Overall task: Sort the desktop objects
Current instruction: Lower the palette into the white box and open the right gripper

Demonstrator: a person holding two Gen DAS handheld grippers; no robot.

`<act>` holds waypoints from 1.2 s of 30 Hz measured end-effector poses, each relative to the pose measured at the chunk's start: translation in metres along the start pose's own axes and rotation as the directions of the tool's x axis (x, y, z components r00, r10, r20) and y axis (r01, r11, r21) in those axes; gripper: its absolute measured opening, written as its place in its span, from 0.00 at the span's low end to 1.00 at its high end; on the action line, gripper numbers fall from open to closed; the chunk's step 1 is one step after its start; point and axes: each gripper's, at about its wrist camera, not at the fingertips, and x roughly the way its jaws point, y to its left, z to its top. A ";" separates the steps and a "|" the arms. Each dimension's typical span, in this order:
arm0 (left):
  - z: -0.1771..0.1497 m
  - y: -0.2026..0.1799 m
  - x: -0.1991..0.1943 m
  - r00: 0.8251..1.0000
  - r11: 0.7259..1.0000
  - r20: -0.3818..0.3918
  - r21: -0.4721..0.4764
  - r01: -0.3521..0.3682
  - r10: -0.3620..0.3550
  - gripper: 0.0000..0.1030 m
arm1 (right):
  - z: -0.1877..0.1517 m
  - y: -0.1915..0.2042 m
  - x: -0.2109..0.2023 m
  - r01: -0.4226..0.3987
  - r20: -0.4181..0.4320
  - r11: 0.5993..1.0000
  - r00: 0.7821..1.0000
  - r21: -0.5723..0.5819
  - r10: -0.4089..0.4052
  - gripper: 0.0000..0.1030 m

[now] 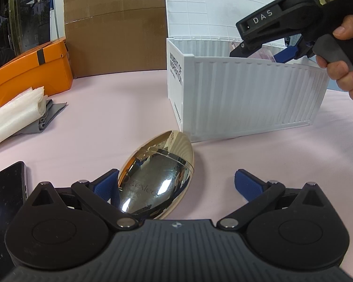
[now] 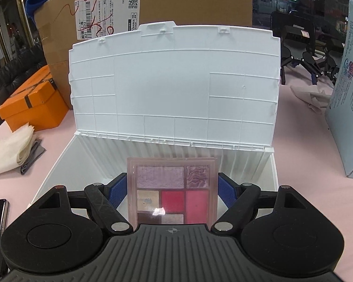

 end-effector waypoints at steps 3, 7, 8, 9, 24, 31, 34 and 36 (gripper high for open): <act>0.000 0.000 0.000 1.000 1.000 0.001 0.001 -0.001 0.001 1.00 | 0.000 -0.001 -0.001 0.003 0.003 1.000 1.000 0.007 -0.003 0.76; 0.001 -0.001 0.000 1.000 1.000 0.003 0.003 -0.001 0.001 1.00 | 0.000 -0.005 -0.007 -0.016 0.019 0.999 1.000 0.032 0.015 0.82; 0.001 -0.001 0.000 1.000 1.000 0.004 0.003 -0.001 0.001 1.00 | -0.001 -0.006 -0.009 -0.021 0.026 0.999 0.999 0.032 0.020 0.83; 0.001 -0.001 0.000 1.000 1.000 0.004 0.003 -0.002 0.001 1.00 | -0.002 -0.006 -0.012 -0.026 0.034 0.999 0.999 0.032 0.025 0.83; 0.007 0.006 -0.001 1.000 1.000 -0.010 0.006 -0.003 0.003 0.84 | -0.043 0.002 -0.080 -0.174 0.197 0.985 0.965 -0.006 0.171 0.84; 0.006 0.008 -0.003 1.000 1.000 -0.011 0.004 -0.004 0.004 0.79 | -0.065 0.005 -0.093 -0.198 0.220 0.980 0.955 -0.029 0.200 0.86; 0.005 0.008 -0.005 1.000 1.000 -0.005 -0.001 -0.010 0.010 0.76 | -0.079 0.009 -0.096 -0.180 0.216 0.982 0.958 -0.055 0.188 0.88; 0.005 0.008 -0.006 1.000 1.000 -0.001 -0.005 -0.021 0.021 0.70 | -0.086 0.010 -0.097 -0.186 0.216 0.981 0.957 -0.059 0.194 0.88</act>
